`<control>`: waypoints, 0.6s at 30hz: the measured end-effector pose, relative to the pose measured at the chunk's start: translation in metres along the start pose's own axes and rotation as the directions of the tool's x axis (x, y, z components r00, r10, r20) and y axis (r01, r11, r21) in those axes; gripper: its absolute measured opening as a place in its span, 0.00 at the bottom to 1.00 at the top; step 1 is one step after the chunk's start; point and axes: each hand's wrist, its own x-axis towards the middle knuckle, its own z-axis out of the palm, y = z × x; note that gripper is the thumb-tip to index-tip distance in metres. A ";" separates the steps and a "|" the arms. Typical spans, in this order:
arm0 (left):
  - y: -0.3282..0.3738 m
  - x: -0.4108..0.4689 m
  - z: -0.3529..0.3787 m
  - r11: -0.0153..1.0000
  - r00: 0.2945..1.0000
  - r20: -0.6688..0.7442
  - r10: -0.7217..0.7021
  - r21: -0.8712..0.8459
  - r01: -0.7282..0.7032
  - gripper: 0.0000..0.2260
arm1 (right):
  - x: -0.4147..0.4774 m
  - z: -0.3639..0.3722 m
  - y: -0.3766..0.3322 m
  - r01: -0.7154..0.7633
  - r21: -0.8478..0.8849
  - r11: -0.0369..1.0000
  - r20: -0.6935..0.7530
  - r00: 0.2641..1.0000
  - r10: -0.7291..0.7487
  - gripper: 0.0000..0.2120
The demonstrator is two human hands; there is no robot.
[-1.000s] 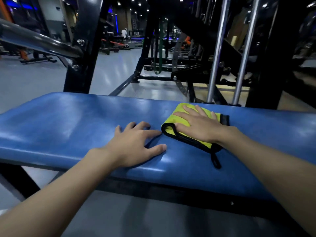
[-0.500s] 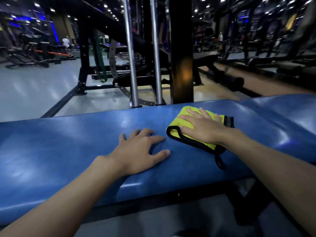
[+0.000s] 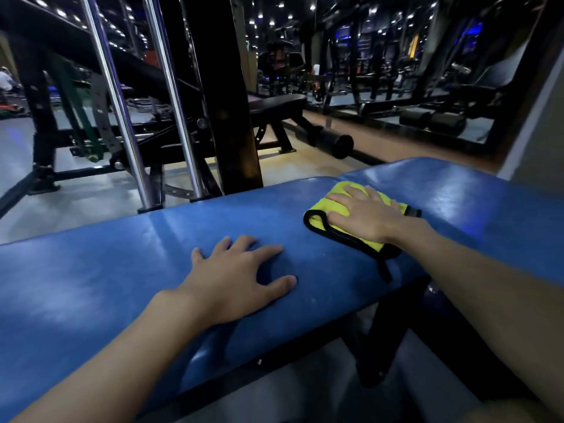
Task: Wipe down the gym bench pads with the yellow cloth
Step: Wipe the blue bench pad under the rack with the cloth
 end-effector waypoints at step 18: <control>-0.003 -0.005 -0.002 0.999 1.000 0.016 0.016 -0.036 -0.015 0.31 | -0.036 0.003 0.043 -0.068 0.107 0.992 -0.095 0.992 0.078 0.40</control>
